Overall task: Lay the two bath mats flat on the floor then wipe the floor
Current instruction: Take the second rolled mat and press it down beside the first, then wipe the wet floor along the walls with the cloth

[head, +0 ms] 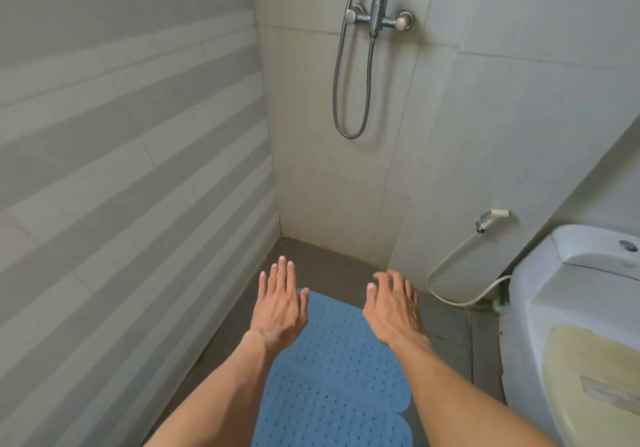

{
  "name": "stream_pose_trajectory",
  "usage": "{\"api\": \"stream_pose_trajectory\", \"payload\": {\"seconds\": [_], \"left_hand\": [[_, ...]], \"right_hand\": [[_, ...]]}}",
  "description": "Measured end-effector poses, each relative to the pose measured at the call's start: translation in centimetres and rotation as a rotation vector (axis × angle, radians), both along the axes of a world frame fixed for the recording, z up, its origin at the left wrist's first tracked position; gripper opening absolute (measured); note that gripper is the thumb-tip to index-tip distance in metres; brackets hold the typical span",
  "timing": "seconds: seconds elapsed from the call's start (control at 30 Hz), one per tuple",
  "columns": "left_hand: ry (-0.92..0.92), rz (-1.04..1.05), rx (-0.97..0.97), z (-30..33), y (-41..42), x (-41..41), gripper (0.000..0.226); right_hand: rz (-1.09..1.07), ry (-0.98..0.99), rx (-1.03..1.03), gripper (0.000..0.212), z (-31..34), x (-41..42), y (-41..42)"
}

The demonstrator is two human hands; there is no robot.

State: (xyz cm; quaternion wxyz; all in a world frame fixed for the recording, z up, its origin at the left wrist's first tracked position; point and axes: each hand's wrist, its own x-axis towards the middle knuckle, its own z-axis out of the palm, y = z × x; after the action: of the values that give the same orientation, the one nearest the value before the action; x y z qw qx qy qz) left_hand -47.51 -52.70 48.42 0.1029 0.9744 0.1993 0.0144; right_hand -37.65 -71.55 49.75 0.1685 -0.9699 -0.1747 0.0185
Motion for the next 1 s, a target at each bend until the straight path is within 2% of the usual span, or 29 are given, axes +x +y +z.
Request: {"api": "stream_pose_trajectory", "payload": {"seconds": [0.27, 0.5, 0.67, 0.87, 1.0], "left_hand": [[-0.118, 0.156, 0.08, 8.0, 5.2, -3.3, 0.086], [-0.2, 0.448, 0.175, 13.9, 7.4, -9.2, 0.088], [-0.244, 0.628, 0.202, 16.9, 6.7, -14.1, 0.075], [-0.149, 0.726, 0.382, 19.7, 4.7, -22.9, 0.076], [-0.131, 0.902, 0.42, 22.3, 3.8, -30.4, 0.061]], "right_hand": [[0.129, -0.062, 0.105, 0.04, 8.0, -0.8, 6.7], [0.377, -0.112, 0.166, 0.04, 13.0, -1.7, 11.0], [0.539, -0.145, 0.213, 0.036, 15.8, -2.7, 13.0], [0.747, -0.136, 0.244, 0.035, 18.9, -7.6, 17.3], [0.925, -0.106, 0.3, 0.035, 21.0, -14.2, 21.0]]}}
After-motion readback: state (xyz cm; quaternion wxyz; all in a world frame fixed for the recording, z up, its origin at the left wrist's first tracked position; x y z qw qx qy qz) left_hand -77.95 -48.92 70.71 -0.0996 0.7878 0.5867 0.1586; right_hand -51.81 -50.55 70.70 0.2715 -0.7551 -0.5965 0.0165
